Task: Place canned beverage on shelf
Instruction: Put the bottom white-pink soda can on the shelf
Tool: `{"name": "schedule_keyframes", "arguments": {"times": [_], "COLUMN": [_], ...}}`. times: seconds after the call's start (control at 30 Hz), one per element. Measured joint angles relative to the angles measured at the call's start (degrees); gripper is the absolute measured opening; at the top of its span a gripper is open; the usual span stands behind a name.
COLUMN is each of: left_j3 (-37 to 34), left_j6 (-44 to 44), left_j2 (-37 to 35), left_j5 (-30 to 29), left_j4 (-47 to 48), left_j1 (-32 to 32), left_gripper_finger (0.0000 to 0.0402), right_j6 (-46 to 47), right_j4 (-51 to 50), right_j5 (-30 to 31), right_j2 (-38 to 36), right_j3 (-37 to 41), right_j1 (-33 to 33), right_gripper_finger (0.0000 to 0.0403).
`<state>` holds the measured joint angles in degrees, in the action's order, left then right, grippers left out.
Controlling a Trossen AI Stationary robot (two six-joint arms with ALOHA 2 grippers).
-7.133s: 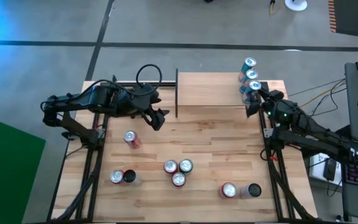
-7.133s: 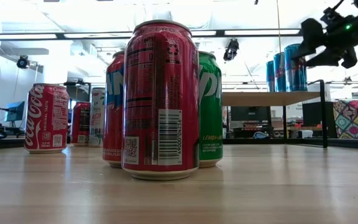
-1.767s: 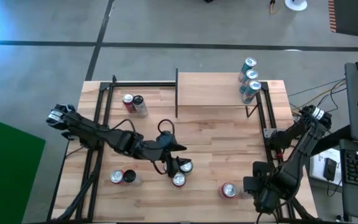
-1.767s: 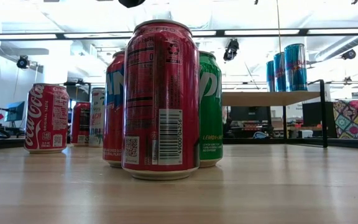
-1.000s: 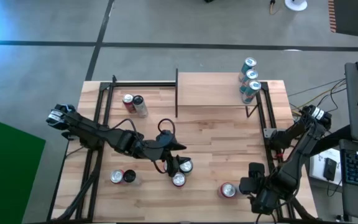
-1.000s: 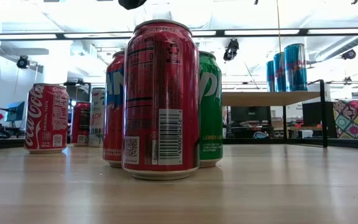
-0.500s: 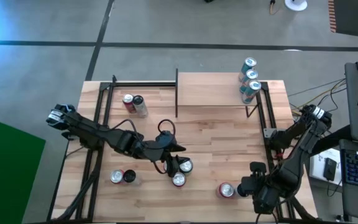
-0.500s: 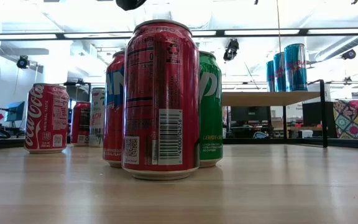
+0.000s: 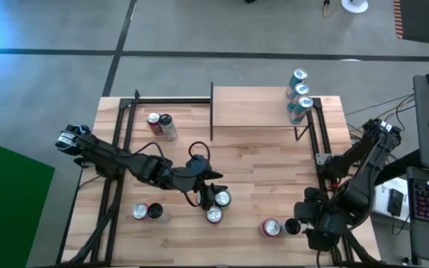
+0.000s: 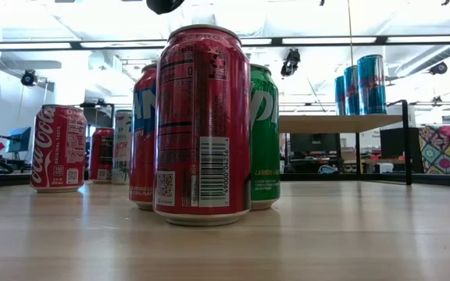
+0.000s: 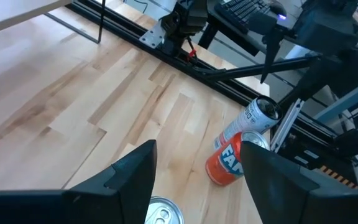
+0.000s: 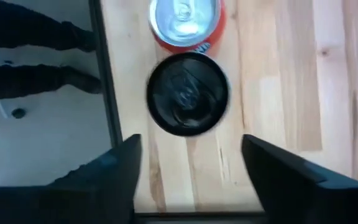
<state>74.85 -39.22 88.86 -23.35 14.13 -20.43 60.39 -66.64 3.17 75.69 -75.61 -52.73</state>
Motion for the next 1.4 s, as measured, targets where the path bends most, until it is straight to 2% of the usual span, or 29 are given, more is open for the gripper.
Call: {"name": "schedule_keyframes", "arguments": {"times": [0.2, 0.43, 0.83, 1.07, 1.17, 1.4], "left_j3": [0.00, 0.00, 0.00, 0.00, 0.00, 0.00], "left_j6": [-0.38, 0.29, 4.18, 4.22, 4.22, 4.24], "left_j2": [-0.02, -0.02, -0.02, -0.02, -0.02, -0.02], "left_j5": [-0.15, 0.46, 0.38, 0.39, 0.40, 0.39], "left_j4": [0.03, 0.55, 0.52, 0.56, 1.05, 3.93], "left_j1": [0.09, 0.32, 2.34, 2.71, 2.71, 2.83], "left_gripper_finger": [0.0216, 0.0216, 0.0217, 0.0217, 0.0217, 0.0217], "right_j6": [-4.81, 3.17, 21.22, 24.77, 26.08, 28.18], "right_j4": [2.52, 3.33, 2.59, 2.43, 2.41, 2.13], "right_j5": [0.86, 2.16, 2.40, 2.42, 2.44, 2.40], "right_j2": [4.84, 7.92, 7.63, 7.98, 8.00, 7.99], "right_j3": [-0.02, 0.02, 0.24, 0.26, 0.26, 0.26], "right_j1": [-0.26, 1.49, 3.21, 3.43, 3.67, 3.74], "right_gripper_finger": [0.0364, 0.0379, 0.0379, 0.0377, 0.0359, 0.0279]}}
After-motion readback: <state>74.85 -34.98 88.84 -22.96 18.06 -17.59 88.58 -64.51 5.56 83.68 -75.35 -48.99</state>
